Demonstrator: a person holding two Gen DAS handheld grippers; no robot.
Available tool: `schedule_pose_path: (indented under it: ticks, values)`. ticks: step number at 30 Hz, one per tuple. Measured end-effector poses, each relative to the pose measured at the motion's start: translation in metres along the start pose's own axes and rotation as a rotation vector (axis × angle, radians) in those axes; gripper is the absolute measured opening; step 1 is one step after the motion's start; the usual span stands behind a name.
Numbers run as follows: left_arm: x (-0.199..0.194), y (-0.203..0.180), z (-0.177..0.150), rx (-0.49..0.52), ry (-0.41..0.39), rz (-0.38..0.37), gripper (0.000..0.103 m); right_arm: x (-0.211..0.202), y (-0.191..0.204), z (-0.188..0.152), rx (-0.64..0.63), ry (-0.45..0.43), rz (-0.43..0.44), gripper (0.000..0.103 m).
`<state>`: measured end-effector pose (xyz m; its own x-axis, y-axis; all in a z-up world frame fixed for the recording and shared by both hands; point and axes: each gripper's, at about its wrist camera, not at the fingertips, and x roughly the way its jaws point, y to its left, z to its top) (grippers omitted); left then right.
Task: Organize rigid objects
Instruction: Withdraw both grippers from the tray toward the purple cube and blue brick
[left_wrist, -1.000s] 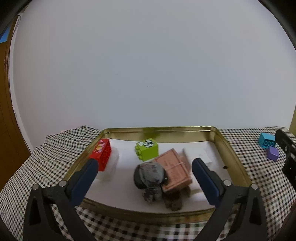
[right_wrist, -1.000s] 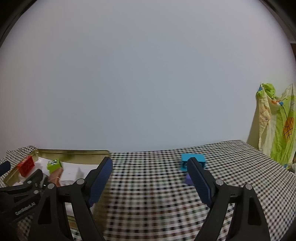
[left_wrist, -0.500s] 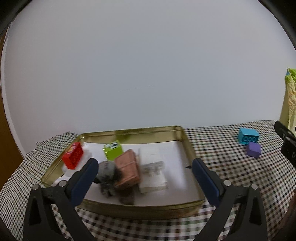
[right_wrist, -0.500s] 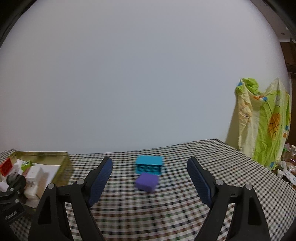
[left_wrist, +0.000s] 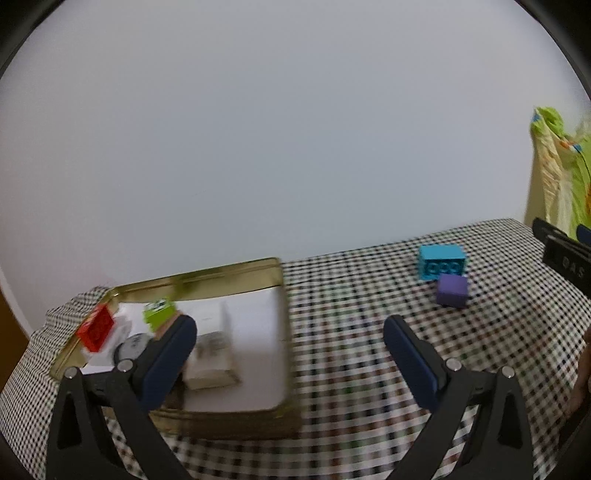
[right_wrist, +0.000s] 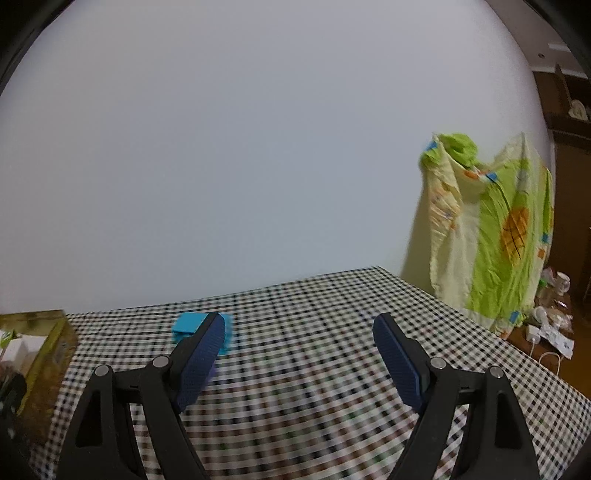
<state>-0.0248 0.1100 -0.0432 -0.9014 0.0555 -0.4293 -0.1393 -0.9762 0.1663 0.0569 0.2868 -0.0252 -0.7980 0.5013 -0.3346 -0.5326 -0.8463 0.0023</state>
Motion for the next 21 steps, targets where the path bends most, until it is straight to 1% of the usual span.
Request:
schedule_pose_path:
  ticks: [4,8,9,11,16,19,21]
  values:
    - [0.007,-0.027,0.006,0.058,0.014,-0.064,0.102,0.005,-0.010,0.001,-0.012,-0.009,-0.007,0.084]
    - [0.022,-0.059,0.016,0.105,0.065,-0.151,0.102,0.011,-0.013,0.003,-0.020,-0.008,-0.003,0.084]
    - [0.028,-0.066,0.017,0.112,0.077,-0.159,0.102,0.012,-0.012,0.003,-0.021,-0.006,-0.002,0.084]
    - [0.041,-0.080,0.023,0.124,0.116,-0.178,0.102,0.014,-0.012,0.003,-0.017,0.007,0.003,0.084]
    - [0.073,-0.104,0.032,0.128,0.215,-0.277,0.102,0.025,-0.021,0.004,0.021,0.046,-0.009,0.085]
    - [0.086,-0.120,0.037,0.146,0.244,-0.304,0.102,0.030,-0.028,0.005,0.049,0.073,-0.022,0.085]
    - [0.093,-0.130,0.040,0.163,0.262,-0.324,0.100,0.032,-0.033,0.005,0.068,0.088,-0.031,0.085]
